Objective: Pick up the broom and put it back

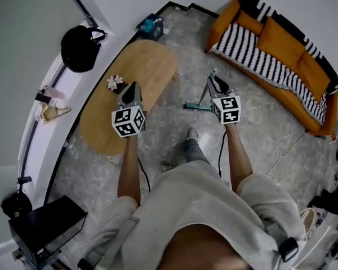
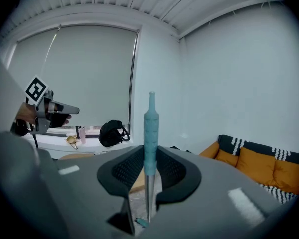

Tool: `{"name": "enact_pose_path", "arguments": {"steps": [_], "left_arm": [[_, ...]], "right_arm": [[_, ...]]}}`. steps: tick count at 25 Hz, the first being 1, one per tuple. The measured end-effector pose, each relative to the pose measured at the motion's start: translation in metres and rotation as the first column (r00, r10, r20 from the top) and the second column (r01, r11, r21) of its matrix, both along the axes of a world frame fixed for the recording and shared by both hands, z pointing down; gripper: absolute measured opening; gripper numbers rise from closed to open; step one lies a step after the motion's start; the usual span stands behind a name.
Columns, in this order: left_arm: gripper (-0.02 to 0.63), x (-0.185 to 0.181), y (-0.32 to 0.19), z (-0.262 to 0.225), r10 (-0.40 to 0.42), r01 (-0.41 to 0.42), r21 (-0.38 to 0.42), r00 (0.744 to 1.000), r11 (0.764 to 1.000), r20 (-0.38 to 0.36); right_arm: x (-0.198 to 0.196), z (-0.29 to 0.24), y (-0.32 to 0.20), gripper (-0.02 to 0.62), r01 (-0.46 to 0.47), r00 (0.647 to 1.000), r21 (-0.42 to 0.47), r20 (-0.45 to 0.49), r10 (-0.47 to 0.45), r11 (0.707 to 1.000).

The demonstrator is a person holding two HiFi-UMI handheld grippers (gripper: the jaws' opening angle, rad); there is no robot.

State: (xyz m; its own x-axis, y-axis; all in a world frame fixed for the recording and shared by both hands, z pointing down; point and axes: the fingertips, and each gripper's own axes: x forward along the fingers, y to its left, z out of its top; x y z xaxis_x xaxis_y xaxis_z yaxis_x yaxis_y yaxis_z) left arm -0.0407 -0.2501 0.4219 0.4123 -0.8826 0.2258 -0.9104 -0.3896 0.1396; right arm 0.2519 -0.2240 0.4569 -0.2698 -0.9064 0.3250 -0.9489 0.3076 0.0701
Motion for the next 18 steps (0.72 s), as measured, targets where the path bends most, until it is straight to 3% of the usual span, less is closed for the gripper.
{"name": "enact_pose_path", "arguments": {"steps": [11,18], "left_arm": [[0.002,0.055,-0.067,0.008,-0.055,0.056,-0.028,0.998,0.998,0.026],[0.002,0.058,-0.083,0.025,-0.091,0.093,-0.058,0.995,0.994,0.038]], "right_arm": [[0.037,0.000,-0.085,0.084,0.115,0.993,0.009,-0.006,-0.115,0.993],[0.038,0.015,-0.121,0.084,0.185,0.982,-0.007,-0.025,-0.185,0.983]]}}
